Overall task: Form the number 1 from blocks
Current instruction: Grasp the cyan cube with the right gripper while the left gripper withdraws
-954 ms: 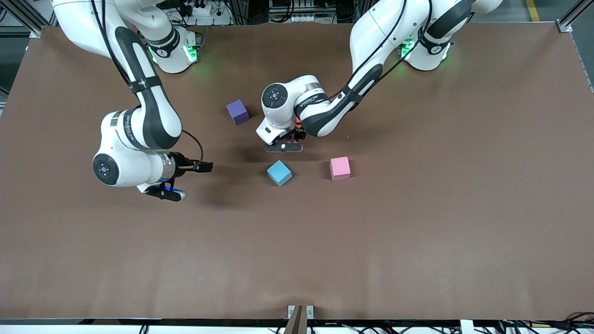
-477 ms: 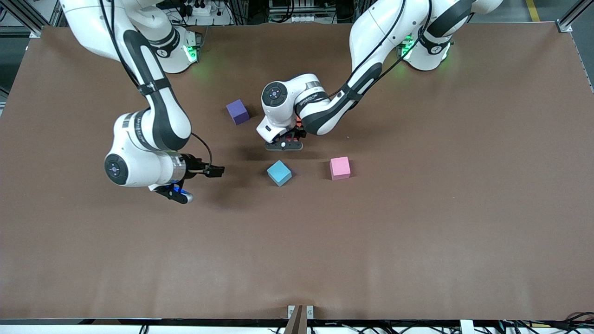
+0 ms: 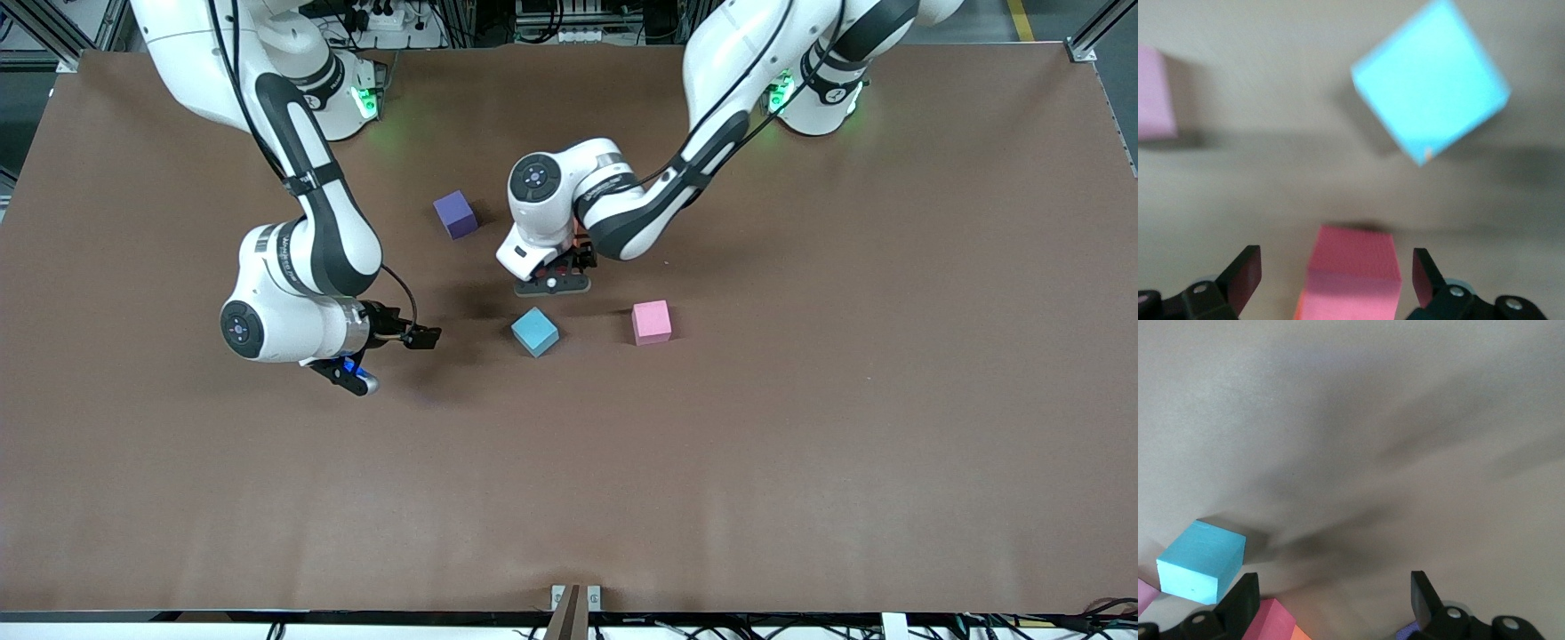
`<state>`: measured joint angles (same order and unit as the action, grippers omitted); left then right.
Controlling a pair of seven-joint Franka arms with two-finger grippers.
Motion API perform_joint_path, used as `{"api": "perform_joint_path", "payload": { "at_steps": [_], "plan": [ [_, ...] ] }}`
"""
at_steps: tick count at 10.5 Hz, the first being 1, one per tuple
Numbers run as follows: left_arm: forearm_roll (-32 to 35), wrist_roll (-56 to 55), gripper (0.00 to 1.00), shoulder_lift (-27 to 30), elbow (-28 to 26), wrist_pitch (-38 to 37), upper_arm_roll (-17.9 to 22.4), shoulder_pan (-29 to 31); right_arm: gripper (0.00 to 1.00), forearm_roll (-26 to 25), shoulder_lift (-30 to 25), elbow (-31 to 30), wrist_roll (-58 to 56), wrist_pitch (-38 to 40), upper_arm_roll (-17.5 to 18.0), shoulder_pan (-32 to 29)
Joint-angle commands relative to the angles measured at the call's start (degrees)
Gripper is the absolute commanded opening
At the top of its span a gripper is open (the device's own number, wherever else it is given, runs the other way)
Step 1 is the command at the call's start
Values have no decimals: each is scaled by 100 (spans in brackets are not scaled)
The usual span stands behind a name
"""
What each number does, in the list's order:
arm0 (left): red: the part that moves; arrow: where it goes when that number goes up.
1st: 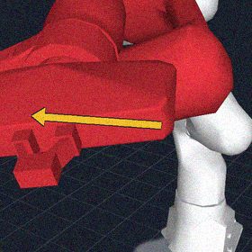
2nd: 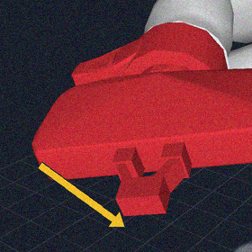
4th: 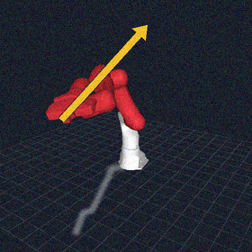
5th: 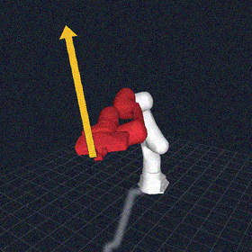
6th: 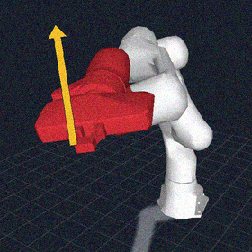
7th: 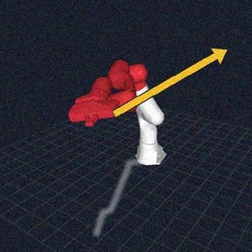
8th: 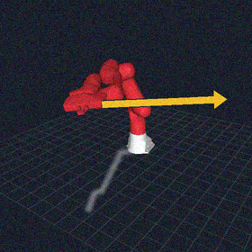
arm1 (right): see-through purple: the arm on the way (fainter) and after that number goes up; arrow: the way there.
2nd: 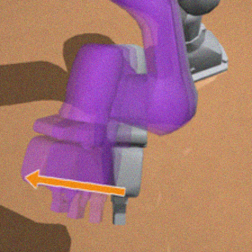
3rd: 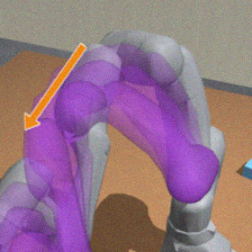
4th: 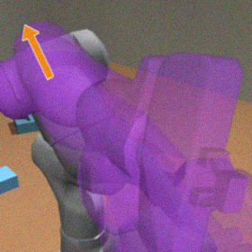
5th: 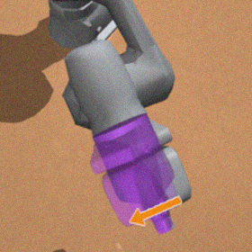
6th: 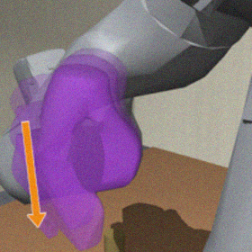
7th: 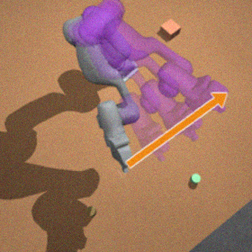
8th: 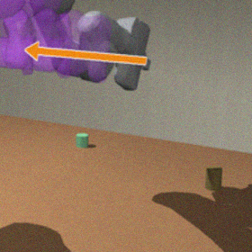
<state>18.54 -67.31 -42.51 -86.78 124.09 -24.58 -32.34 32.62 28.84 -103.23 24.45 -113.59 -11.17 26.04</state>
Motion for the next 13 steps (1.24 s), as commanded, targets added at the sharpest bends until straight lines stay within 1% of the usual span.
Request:
{"api": "perform_joint_path", "payload": {
  "at_steps": [1,2,3,4,7,8,11,13],
  "plan": [
    [-17,-46,100,672,-146,-288,15,533,100,383,148,83,138,21,-261,269],
    [-8,-28,100,804,-155,-393,15,806,100,620,227,101,286,21,-524,592],
    [44,33,100,823,-155,-533,15,1104,100,736,358,249,566,30,-805,961],
    [44,129,100,814,-164,-613,15,1307,100,745,499,398,935,13,-964,1287],
    [53,191,100,797,-164,-763,15,1931,100,746,947,1031,1963,-31,-1045,1842],
    [53,331,100,797,-164,-763,15,2203,100,737,1061,1172,2149,-31,-1045,1965],
    [71,989,100,762,-137,-737,15,2942,100,745,1220,1235,2230,-153,-1036,2221],
    [88,1341,100,770,-7,-728,15,3242,100,746,1282,1322,2441,-303,-1036,2327]
  ]
}}
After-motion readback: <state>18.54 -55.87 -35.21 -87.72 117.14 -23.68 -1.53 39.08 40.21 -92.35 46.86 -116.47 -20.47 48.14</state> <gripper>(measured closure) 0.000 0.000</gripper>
